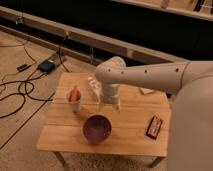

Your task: Push the eraser across the table

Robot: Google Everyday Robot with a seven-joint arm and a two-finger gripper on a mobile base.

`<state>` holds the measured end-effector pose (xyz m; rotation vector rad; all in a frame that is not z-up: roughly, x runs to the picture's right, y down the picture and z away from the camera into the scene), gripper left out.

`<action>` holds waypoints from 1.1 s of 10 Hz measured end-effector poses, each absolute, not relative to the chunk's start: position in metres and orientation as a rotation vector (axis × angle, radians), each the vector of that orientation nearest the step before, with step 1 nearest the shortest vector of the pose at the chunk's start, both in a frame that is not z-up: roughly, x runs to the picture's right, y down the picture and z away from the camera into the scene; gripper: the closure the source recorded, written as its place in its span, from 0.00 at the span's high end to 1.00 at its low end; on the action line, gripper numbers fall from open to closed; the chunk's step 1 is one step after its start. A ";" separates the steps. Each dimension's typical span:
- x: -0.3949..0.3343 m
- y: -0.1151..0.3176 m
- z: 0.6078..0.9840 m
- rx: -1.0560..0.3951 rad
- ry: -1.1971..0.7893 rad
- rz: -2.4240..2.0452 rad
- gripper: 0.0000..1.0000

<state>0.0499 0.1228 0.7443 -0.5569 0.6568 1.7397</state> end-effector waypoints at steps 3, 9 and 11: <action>0.114 0.155 0.748 -0.494 0.669 1.925 0.65; 0.204 0.224 0.740 -0.401 0.769 2.096 0.65; 0.214 0.226 0.747 -0.401 0.774 2.096 0.65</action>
